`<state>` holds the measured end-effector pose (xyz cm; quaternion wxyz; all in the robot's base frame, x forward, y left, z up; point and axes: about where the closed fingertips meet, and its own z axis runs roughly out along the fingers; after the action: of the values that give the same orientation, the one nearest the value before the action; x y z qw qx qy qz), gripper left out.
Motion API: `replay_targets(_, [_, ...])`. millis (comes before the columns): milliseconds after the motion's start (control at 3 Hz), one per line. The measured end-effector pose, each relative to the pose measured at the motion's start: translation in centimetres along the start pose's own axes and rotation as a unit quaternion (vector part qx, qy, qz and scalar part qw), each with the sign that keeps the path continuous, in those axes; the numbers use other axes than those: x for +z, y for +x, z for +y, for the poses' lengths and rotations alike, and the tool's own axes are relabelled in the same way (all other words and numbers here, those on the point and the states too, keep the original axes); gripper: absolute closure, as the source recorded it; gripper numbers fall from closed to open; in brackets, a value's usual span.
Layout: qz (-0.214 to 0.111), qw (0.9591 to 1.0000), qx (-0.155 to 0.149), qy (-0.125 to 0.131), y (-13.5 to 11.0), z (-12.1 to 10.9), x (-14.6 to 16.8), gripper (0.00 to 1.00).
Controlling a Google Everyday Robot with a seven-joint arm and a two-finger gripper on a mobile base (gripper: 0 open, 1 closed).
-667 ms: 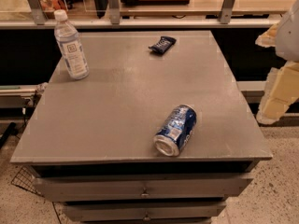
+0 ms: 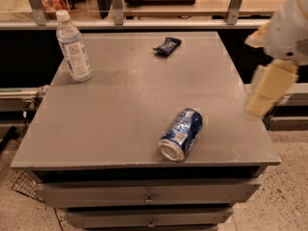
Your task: Move blue plastic bottle near rxbar blueberry
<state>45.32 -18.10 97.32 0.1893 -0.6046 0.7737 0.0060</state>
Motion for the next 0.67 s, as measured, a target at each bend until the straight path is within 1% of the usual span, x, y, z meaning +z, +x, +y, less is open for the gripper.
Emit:
replay_targets(333, [-0.103, 0.9943, 0.000, -0.030, -7.7, -0.6, 2.6, 0.00])
replay_targets(667, [-0.188, 0.9805, -0.005, -0.055, -14.9, -0.5, 4.1, 0.00])
